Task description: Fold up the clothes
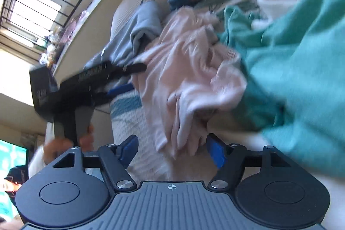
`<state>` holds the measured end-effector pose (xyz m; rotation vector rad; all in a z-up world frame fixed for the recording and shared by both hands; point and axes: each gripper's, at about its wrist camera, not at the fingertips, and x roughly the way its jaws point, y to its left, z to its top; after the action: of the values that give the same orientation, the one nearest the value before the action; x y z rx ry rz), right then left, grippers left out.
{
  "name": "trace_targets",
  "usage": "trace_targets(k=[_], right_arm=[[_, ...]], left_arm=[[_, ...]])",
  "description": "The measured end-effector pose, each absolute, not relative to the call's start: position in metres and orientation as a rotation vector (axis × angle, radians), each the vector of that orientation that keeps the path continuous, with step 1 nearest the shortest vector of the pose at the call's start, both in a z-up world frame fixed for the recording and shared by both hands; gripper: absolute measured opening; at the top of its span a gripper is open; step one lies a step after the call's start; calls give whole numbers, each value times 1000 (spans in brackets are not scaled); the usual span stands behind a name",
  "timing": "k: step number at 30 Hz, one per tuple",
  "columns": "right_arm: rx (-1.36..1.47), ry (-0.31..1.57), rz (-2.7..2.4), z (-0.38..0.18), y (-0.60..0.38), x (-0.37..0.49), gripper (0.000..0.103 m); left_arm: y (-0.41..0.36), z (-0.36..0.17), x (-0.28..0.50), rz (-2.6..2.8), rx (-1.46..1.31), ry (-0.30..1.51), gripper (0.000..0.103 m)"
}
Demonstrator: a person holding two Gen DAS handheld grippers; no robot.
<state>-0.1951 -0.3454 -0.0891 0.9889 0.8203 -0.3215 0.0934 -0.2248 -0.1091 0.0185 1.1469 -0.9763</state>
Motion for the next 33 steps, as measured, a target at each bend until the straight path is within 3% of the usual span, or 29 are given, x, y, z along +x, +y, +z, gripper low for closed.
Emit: trace_targets(k=[6, 9, 10, 11, 14, 16, 18, 27, 33], right_arm=[[1100, 790, -402, -122, -348, -179, 71], [1094, 766, -421, -133, -349, -165, 71], [1089, 763, -427, -136, -349, -161, 70], [1085, 760, -437, -139, -350, -160, 69], [1085, 736, -463, -147, -355, -165, 43], [1101, 732, -455, -152, -359, -170, 17], [1082, 729, -438, -147, -358, -173, 12], [805, 634, -315, -59, -346, -178, 11], [594, 560, -149, -2, -341, -137, 11]], left_arm=[[-239, -121, 98, -981, 32, 1168, 78], [-248, -123, 98, -988, 45, 1157, 71], [-253, -123, 97, -991, 61, 1151, 66], [-257, -124, 96, -998, 72, 1148, 54], [-268, -129, 92, -1009, 115, 1161, 18], [-269, -130, 90, -1001, 123, 1164, 14], [-262, -123, 88, -1012, 94, 1151, 11], [-185, -34, 60, -995, 34, 915, 10], [-128, 17, 41, -818, 13, 694, 10]])
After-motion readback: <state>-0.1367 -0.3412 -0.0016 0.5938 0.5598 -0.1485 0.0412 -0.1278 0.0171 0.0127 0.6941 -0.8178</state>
